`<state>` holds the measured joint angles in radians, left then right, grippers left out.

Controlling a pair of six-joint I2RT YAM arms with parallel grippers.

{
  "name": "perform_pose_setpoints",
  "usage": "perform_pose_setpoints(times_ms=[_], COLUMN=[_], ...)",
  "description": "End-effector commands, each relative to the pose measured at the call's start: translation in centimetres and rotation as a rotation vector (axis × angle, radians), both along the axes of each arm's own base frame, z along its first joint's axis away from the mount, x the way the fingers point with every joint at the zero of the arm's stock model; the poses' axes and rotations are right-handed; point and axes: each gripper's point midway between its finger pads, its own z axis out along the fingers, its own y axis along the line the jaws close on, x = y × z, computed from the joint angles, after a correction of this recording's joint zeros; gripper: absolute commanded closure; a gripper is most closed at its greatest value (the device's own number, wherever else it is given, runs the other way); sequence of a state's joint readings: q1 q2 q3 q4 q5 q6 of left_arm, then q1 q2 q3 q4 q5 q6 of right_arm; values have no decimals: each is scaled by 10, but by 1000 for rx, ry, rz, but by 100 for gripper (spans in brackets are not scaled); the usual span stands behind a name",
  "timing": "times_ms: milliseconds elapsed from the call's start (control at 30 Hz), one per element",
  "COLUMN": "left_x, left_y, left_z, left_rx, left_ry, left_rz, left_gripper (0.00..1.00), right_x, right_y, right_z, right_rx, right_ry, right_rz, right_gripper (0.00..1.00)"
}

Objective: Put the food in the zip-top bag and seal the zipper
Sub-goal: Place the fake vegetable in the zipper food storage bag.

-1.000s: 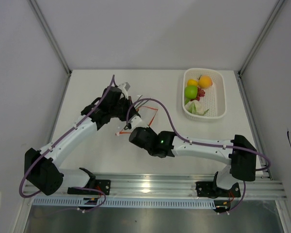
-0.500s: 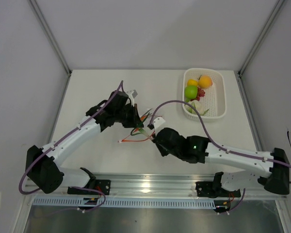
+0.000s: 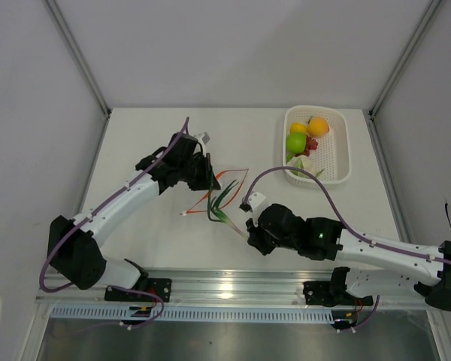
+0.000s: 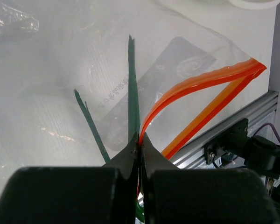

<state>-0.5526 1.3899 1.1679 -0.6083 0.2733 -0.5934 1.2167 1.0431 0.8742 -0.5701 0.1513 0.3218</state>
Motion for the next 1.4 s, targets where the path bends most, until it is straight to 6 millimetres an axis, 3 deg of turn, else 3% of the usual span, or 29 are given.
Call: perform_pose_setpoints(times_ms=[0, 200, 300, 533, 667, 700, 833, 1067, 1267, 1367], left_x=[15, 21, 22, 13, 0, -2, -11, -21, -30, -35], left_y=[-1, 24, 32, 29, 16, 13, 1, 6, 9, 7], left_z=[31, 33, 30, 8, 0, 2, 27, 76, 81, 81], left_rx=[-43, 13, 37, 42, -15, -35, -137, -211, -240, -222], left_ry=[-96, -182, -188, -121, -74, -65, -72, -178, -219, -216], left_rz=[24, 134, 154, 104, 36, 27, -16, -3, -7, -25], left_gripper=[99, 99, 99, 99, 100, 100, 99, 99, 99, 99], right_x=[-2, 9, 19, 37, 43, 43, 50, 47, 46, 42], right_y=[3, 1, -11, -38, -38, -36, -25, 3, 19, 36], right_z=[4, 11, 16, 33, 37, 39, 16, 35, 39, 39], right_rx=[29, 83, 96, 155, 139, 124, -30, -54, -20, -7], right_ry=[69, 181, 183, 97, 68, 73, 117, 184, 328, 411], right_rz=[-17, -122, -185, -286, -279, -268, -261, -205, -204, -159], right_gripper=[100, 100, 100, 100, 100, 100, 100, 100, 100, 100])
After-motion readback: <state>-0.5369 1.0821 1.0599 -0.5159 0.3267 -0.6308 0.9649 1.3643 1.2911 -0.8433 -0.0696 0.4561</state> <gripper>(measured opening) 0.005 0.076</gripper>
